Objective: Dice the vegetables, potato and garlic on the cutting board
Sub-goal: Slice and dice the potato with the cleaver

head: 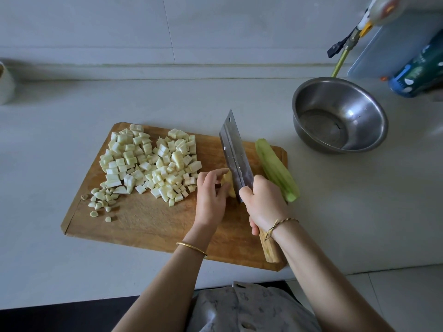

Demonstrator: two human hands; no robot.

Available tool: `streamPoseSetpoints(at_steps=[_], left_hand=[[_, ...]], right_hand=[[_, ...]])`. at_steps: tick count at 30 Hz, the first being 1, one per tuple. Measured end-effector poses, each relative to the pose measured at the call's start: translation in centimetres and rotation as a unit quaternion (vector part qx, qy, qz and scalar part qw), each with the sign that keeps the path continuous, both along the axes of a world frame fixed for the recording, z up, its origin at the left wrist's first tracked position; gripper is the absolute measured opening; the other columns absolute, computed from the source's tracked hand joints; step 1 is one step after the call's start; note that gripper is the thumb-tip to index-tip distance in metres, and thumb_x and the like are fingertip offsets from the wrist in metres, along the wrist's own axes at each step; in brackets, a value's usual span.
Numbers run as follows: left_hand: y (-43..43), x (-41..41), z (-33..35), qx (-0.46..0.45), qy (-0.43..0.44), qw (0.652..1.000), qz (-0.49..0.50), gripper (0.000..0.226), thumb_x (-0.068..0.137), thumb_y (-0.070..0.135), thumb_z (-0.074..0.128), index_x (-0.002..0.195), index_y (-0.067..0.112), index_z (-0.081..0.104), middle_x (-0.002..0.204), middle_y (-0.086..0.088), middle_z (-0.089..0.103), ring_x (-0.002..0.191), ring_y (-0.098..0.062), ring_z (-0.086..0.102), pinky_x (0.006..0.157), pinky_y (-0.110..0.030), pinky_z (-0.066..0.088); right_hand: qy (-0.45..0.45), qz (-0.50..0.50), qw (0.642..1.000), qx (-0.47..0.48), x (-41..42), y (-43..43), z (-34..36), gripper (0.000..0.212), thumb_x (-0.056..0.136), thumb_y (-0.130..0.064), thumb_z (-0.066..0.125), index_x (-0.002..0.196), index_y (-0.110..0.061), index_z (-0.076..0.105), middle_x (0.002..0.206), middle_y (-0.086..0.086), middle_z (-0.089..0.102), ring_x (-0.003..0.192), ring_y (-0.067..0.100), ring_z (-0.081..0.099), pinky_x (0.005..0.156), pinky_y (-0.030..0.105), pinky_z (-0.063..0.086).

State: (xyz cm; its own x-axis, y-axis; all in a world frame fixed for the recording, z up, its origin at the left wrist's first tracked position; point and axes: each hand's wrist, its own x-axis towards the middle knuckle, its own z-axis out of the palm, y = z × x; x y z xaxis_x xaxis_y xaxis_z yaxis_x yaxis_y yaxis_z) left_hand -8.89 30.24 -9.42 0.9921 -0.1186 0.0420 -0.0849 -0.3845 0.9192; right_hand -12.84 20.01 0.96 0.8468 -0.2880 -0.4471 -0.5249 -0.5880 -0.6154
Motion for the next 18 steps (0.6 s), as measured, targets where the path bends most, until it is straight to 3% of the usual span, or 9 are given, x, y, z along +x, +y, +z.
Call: streamPoseSetpoints(at_steps=[4, 13, 18], left_hand=[[0.0, 0.0, -0.1, -0.005, 0.006, 1.000, -0.003, 0.031, 0.088, 0.003, 0.062, 0.117, 0.015, 0.060, 0.100, 0.010, 0.043, 0.094, -0.002, 0.046, 0.082, -0.004, 0.039], [0.0, -0.1, -0.2, -0.011, 0.006, 1.000, -0.006, 0.030, 0.088, 0.002, 0.062, 0.116, 0.013, 0.061, 0.102, 0.011, 0.043, 0.096, 0.012, 0.044, 0.084, -0.004, 0.038], [0.1, -0.3, 0.0, -0.008, 0.028, 0.999, -0.014, 0.031, 0.089, 0.004, 0.060, 0.118, 0.017, 0.059, 0.108, 0.003, 0.044, 0.098, 0.003, 0.045, 0.085, -0.004, 0.038]], right_hand=[[0.007, 0.005, 1.000, -0.007, 0.3, 0.2, -0.5, 0.025, 0.097, -0.017, 0.036, 0.073, -0.014, 0.035, 0.060, 0.010, 0.049, 0.029, 0.015, 0.045, 0.029, 0.016, 0.031], [0.027, -0.029, 0.999, 0.014, 0.1, 1.0, -2.9, 0.021, 0.097, -0.016, 0.037, 0.076, -0.011, 0.036, 0.059, 0.012, 0.048, 0.032, 0.021, 0.046, 0.030, 0.018, 0.033], [0.010, -0.038, 0.999, 0.034, -0.2, 0.9, -3.0, 0.021, 0.097, -0.016, 0.038, 0.076, -0.012, 0.036, 0.057, 0.010, 0.046, 0.031, 0.018, 0.044, 0.030, 0.018, 0.032]])
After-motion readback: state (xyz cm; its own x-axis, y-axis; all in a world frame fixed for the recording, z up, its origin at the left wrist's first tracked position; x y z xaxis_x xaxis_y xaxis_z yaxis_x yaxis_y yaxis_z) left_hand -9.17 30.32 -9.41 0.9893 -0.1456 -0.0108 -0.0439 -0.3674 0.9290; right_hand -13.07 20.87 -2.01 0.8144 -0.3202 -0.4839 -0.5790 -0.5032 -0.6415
